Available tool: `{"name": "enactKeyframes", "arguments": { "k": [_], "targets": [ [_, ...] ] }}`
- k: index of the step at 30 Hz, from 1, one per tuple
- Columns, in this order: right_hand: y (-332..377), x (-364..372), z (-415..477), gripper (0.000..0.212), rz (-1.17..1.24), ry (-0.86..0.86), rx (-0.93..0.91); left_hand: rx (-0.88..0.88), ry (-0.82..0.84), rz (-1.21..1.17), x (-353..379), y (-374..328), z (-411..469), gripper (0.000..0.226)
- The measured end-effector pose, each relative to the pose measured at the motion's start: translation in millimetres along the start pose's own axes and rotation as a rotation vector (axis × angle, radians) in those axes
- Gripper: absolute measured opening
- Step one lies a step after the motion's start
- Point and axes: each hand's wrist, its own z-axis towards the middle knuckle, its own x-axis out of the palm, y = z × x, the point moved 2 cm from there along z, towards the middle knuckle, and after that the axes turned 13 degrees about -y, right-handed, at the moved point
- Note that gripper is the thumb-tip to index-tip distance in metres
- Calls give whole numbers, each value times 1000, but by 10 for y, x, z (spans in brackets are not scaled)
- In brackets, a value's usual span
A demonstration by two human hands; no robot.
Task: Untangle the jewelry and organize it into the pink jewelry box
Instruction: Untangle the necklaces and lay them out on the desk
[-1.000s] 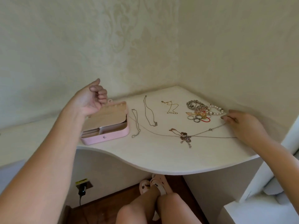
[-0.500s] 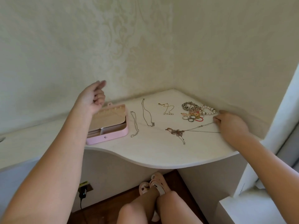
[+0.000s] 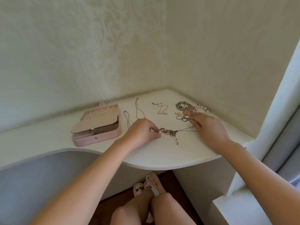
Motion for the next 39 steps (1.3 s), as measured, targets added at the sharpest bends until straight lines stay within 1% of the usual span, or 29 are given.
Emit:
{"name": "enactKeyframes", "arguments": {
  "k": [2, 5, 6, 7, 8, 9, 11, 12, 13, 14, 15, 17, 18, 20, 21, 23, 28, 33, 39],
  "targets": [
    [42, 126, 31, 26, 40, 71, -25, 36, -15, 57, 8, 13, -19, 20],
    [46, 255, 73, 26, 23, 156, 5, 92, 89, 181, 66, 54, -38, 25],
    [35, 272, 81, 27, 7, 161, 18, 90, 126, 189, 80, 75, -45, 26],
    [23, 280, 87, 28, -13, 158, 23, 72, 147, 145, 78, 85, -52, 25],
    [7, 288, 88, 28, -34, 156, 27, 20, 151, 28, 62, 93, -50, 23],
    [-5, 293, 85, 29, -51, 158, 28, -70, 148, -169, 30, 94, -46, 22],
    [-21, 303, 78, 30, -63, 167, 28, -302, 140, -707, -61, 100, -27, 23],
    [-17, 304, 75, 30, -65, 168, 27, -390, 147, -958, -109, 108, -11, 23],
    [-9, 298, 76, 31, -72, 164, 26, -445, 157, -1141, -150, 118, 12, 23],
    [-5, 293, 81, 31, -82, 161, 23, -473, 169, -1249, -185, 124, 33, 22],
    [-4, 284, 83, 31, -93, 162, 17, -481, 181, -1298, -215, 126, 46, 22],
    [-13, 281, 83, 32, -110, 173, 6, -487, 179, -1352, -260, 152, 75, 20],
    [-18, 281, 81, 32, -115, 177, 7, -503, 148, -1403, -297, 192, 85, 20],
    [-29, 276, 75, 32, -131, 175, 16, -521, 18, -1512, -408, 325, 111, 22],
    [-34, 273, 69, 32, -139, 172, 19, -520, -48, -1537, -465, 400, 124, 24],
    [-33, 266, 61, 32, -156, 174, 21, -525, -127, -1535, -549, 500, 129, 25],
    [-62, 209, 55, 32, -183, 176, 62, -559, -188, -1599, -625, 501, 159, 32],
    [-205, 64, 45, 33, -259, 148, 122, -504, -376, -1731, -920, 599, 250, 35],
    [-304, -45, -13, 33, -305, 145, 194, -415, -453, -1892, -1177, 633, 328, 36]
  ]
}}
